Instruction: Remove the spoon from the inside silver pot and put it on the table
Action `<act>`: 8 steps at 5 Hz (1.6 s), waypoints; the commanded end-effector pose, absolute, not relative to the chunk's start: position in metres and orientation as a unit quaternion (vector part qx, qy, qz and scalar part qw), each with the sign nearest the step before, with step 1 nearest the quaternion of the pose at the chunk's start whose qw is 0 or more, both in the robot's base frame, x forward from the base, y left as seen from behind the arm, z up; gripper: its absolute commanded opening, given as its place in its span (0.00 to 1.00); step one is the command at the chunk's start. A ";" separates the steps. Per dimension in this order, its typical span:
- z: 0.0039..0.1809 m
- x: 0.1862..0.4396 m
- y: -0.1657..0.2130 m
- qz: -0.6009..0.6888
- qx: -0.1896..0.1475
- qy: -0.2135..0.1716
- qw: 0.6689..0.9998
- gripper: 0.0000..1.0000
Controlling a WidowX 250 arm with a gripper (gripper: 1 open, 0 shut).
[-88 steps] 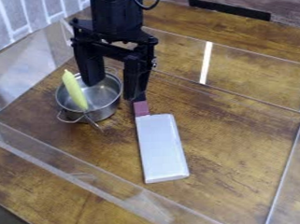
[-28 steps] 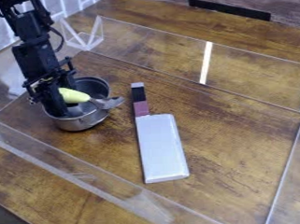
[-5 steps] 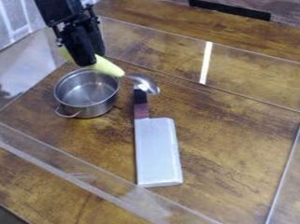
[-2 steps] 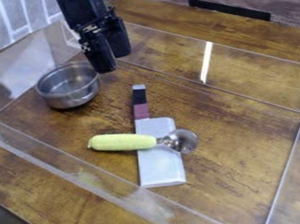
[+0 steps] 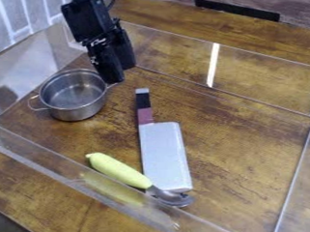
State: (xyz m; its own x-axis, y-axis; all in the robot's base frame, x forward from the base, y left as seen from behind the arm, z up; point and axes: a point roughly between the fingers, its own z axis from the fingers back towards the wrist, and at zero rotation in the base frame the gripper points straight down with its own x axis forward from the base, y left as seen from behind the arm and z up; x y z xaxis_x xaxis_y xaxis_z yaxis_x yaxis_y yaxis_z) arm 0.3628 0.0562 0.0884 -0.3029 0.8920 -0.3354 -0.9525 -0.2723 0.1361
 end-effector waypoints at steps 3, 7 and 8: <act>0.098 0.378 0.038 0.810 -0.111 0.152 0.555 1.00; 0.094 0.387 0.034 0.824 -0.118 0.171 0.527 0.00; 0.091 0.388 0.026 0.820 -0.115 0.174 0.532 1.00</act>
State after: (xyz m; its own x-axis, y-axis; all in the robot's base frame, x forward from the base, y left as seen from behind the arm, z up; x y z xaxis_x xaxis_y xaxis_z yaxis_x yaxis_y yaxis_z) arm 0.3796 0.0352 0.0713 -0.4485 0.8188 -0.3584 -0.8927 -0.3903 0.2254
